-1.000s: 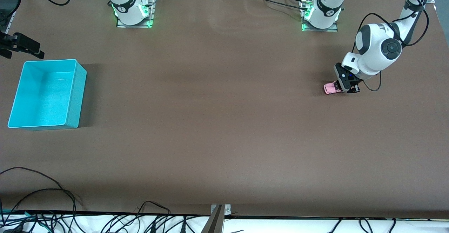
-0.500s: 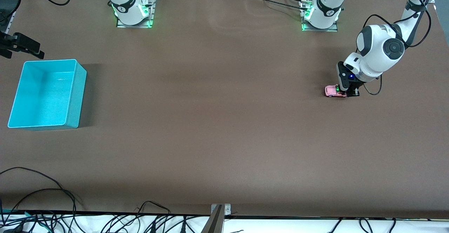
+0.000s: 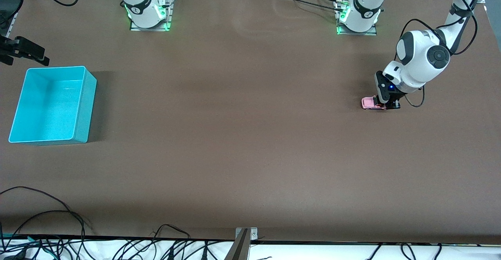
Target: Wind and store pink jeep toy
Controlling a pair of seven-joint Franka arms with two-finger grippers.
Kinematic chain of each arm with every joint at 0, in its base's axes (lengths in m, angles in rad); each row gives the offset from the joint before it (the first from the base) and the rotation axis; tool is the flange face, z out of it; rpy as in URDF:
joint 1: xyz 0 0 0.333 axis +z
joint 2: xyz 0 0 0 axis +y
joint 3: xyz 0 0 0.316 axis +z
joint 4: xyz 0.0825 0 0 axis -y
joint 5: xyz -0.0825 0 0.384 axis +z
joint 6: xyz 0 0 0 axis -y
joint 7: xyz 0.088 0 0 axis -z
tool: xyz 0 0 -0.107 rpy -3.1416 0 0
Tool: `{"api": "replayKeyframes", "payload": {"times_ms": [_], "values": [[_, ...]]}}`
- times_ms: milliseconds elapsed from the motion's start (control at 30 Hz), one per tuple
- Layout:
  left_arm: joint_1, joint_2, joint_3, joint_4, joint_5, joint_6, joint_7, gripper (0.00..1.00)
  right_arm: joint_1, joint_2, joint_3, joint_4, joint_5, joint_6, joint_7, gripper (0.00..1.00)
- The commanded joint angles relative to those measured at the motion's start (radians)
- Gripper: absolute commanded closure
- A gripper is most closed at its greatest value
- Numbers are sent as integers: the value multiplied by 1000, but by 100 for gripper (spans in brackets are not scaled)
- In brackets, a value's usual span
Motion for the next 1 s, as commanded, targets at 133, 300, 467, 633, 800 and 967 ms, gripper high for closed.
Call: {"api": "replayKeyframes", "payload": {"times_ms": [133,300,467,633,800,967], "values": [[8,84,21,11,-66,44,28,100,-2,9,0,29,7,-24,-1,0],[8,86,21,13,-66,44,28,100,-1,11,0,29,7,-21,-1,0],[8,90,21,13,-67,44,28,100,-1,11,1,29,7,-22,-1,0],[9,95,25,13,-64,44,30,100,-1,11,1,29,9,-21,-1,0],[8,95,41,11,-64,44,31,100,-1,11,1,29,10,-22,-1,0],[8,104,69,11,-57,44,36,100,1,11,3,29,10,-24,-1,0]]}}
